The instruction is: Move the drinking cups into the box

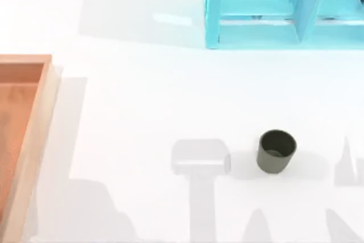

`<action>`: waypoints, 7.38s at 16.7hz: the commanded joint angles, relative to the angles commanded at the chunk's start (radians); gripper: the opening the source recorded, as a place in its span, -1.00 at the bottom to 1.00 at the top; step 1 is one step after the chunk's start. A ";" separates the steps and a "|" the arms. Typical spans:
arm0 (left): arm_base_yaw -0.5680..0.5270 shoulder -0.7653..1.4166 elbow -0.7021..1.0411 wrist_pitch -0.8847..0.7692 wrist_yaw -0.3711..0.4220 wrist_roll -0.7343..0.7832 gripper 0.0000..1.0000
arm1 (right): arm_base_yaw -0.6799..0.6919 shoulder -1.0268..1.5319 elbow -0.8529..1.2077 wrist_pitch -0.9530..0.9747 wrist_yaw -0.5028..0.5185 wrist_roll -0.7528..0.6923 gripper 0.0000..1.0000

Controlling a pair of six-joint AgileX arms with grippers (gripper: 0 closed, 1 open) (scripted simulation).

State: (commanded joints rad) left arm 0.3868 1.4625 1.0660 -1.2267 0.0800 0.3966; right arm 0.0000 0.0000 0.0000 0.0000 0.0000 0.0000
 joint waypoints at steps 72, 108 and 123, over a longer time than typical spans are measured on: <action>-1.503 1.245 1.848 -0.412 -0.334 -1.459 1.00 | 0.000 0.000 0.000 0.000 0.000 0.000 1.00; -1.455 1.681 2.376 -0.487 -0.321 -1.408 -1.00 | 0.000 0.000 0.000 0.000 0.000 0.000 1.00; -1.441 1.193 1.678 -0.216 -0.314 -1.315 -1.00 | 0.000 0.000 0.000 0.000 0.000 0.000 1.00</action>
State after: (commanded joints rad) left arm -1.0539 2.6550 2.7439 -1.4427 -0.2342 -0.9188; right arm 0.0000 0.0000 0.0000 0.0000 0.0000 0.0000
